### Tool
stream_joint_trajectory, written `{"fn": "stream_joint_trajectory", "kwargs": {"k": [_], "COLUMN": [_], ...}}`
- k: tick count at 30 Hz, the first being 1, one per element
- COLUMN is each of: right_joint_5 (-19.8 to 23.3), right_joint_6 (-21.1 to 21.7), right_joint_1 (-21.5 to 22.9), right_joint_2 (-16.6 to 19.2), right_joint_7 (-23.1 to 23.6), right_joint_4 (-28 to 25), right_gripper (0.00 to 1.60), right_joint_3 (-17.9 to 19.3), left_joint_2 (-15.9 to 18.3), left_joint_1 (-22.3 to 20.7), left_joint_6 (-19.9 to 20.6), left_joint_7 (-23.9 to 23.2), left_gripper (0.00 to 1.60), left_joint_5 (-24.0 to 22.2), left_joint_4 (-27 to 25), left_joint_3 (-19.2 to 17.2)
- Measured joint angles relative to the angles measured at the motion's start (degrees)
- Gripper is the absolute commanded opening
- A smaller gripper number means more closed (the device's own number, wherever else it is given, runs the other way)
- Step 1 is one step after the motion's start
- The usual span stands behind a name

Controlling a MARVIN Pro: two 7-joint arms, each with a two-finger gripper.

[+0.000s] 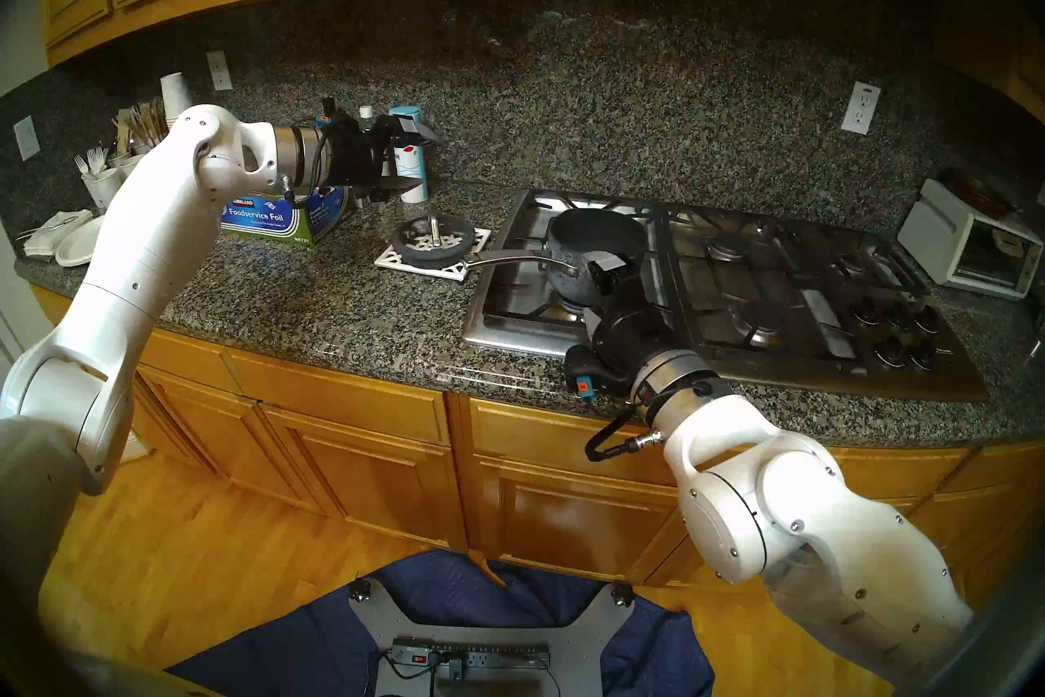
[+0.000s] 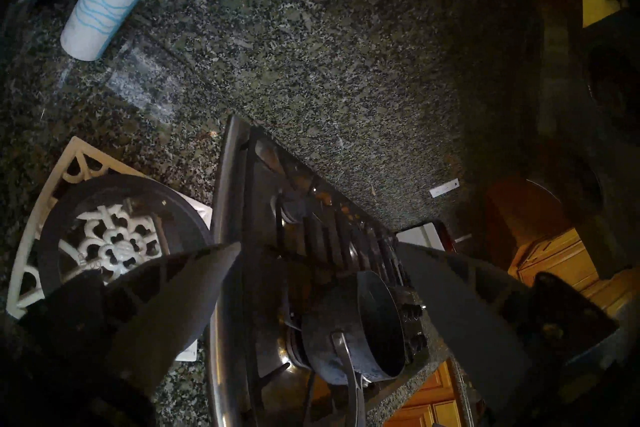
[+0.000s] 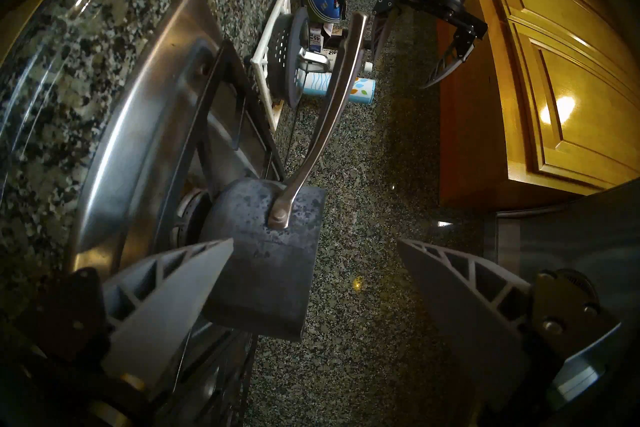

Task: Pick up the pot, put it on the stove, take off the pot lid

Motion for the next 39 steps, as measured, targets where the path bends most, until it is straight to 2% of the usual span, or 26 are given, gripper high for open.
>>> {"fn": "stream_joint_trajectory", "kwargs": {"k": [12, 24, 39], "right_joint_5": [0.0, 0.0, 0.0], "right_joint_6": [0.0, 0.0, 0.0], "right_joint_1": [0.0, 0.0, 0.0], "right_joint_2": [0.0, 0.0, 0.0], "right_joint_7": [0.0, 0.0, 0.0], "right_joint_4": [0.0, 0.0, 0.0], "right_gripper": [1.6, 1.6, 1.6], "right_joint_3": [0.0, 0.0, 0.0], "left_joint_2": [-1.1, -2.3, -3.2], "left_joint_1": [-0.1, -0.3, -1.2], "left_joint_6": [-0.4, -2.7, -5.5], "left_joint_7": [5.3, 11.6, 18.5], "left_gripper": [1.6, 1.6, 1.6], "left_joint_5": [-6.4, -13.7, -19.6], "left_joint_4": [-3.3, -5.5, -7.1], "left_joint_3": [-1.5, -3.4, -4.7]}}
